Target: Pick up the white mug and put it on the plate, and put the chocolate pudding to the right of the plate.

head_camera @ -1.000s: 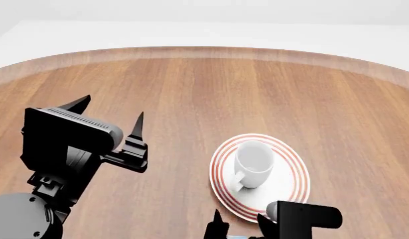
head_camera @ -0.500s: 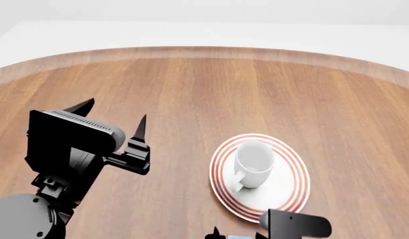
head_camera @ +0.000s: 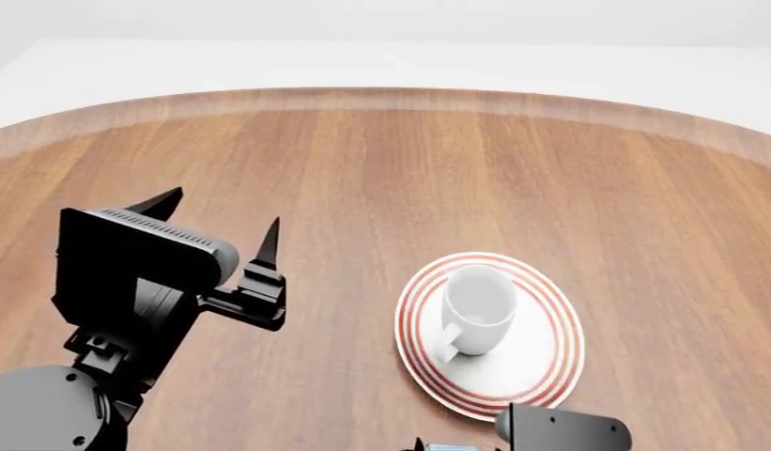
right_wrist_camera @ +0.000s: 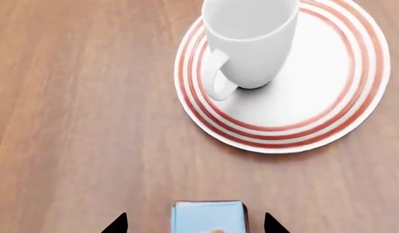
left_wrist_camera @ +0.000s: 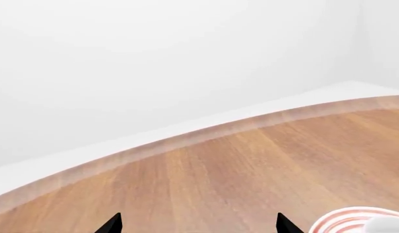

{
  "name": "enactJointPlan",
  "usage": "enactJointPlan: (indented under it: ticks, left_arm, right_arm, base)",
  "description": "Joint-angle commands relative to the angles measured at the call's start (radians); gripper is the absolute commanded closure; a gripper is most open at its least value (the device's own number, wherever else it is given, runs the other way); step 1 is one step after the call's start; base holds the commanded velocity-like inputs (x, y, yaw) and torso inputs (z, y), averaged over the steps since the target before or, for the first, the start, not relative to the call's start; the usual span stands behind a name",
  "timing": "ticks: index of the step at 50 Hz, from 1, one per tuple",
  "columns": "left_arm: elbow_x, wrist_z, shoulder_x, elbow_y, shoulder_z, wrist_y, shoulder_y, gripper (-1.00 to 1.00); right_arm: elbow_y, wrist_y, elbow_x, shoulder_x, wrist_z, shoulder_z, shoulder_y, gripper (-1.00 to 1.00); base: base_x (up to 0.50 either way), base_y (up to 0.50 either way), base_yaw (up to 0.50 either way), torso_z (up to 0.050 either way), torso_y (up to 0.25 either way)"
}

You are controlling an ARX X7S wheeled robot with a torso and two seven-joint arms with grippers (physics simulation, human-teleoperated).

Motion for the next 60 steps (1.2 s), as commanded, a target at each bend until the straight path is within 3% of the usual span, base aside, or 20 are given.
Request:
enactJointPlan:
  ticks: [1,60]
  left_arm:
    - [0.005,0.024,0.024,0.005,-0.028,0.009,0.006,-1.0]
    - [0.024,0.037,0.028,-0.033,-0.023,0.06,0.074,-1.0]
  right_arm:
    - [0.005,-0.002,-0.031,-0.001,-0.024,0.02,-0.012,-1.0]
    - [0.133,0.009,-0.07,-0.012,-0.105,-0.041,-0.056,-1.0]
  base:
    - [0.0,0.0,0.0,0.0,0.0]
    - [0.0,0.0,0.0,0.0,0.0]
